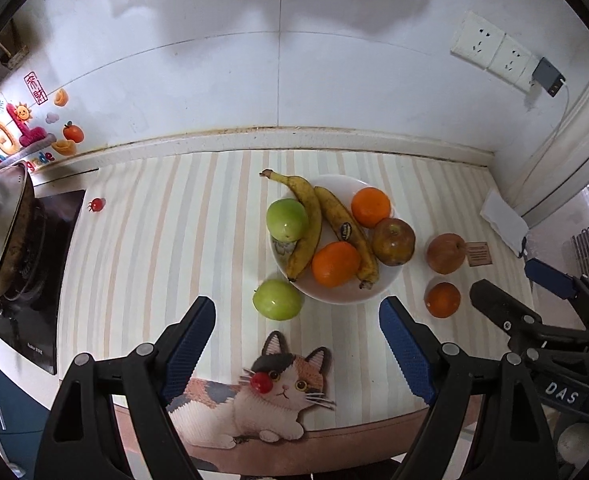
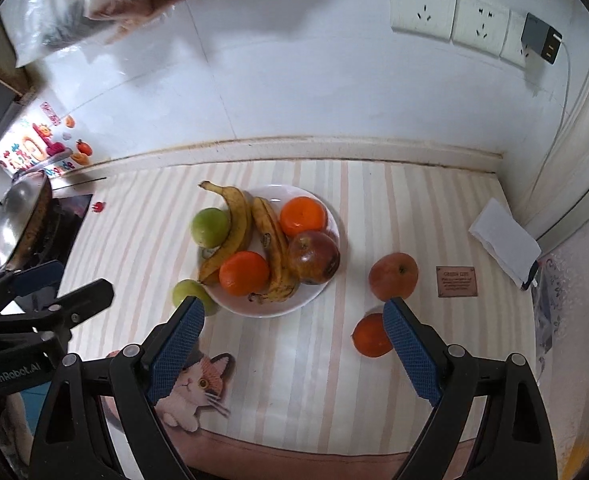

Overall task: Organize fruits
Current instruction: 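Withdraw both tools from the plate toward the remaining loose fruit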

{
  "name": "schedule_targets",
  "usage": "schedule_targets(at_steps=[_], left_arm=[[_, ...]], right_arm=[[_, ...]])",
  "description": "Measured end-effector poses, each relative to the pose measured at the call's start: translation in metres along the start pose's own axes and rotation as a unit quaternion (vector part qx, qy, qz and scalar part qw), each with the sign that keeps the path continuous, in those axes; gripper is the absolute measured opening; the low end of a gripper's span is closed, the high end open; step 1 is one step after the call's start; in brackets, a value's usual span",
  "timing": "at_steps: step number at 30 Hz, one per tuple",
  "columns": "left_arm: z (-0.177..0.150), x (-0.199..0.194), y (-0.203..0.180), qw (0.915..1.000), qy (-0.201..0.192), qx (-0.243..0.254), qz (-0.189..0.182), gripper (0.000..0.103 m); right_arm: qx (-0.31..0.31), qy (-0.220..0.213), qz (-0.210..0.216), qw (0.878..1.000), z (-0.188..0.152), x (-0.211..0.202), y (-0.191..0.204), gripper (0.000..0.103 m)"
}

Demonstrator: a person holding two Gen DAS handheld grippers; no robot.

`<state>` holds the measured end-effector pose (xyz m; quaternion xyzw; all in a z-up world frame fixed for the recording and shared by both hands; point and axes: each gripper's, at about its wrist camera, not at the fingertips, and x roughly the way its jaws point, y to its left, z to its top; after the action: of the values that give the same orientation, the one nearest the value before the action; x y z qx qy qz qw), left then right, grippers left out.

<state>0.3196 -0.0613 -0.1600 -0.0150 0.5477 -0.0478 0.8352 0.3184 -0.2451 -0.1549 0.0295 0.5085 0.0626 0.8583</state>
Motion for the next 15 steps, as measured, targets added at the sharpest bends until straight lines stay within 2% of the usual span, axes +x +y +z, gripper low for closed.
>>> schedule_targets(at_steps=[7, 9, 15], left_arm=[[-0.005, -0.002, 0.002, 0.9999, -0.005, -0.014, 0.002, 0.084], [-0.005, 0.005, 0.003, 0.9998, 0.000, -0.018, 0.011, 0.096], [-0.005, 0.043, 0.014, 0.9985, 0.026, -0.042, 0.024, 0.097]], right_arm=[[0.045, 0.004, 0.036, 0.998, -0.010, -0.005, -0.016, 0.093], [0.073, 0.014, 0.040, 0.996, -0.011, 0.003, -0.033, 0.093], [0.171, 0.057, 0.037, 0.983, -0.013, 0.048, -0.104, 0.093]])
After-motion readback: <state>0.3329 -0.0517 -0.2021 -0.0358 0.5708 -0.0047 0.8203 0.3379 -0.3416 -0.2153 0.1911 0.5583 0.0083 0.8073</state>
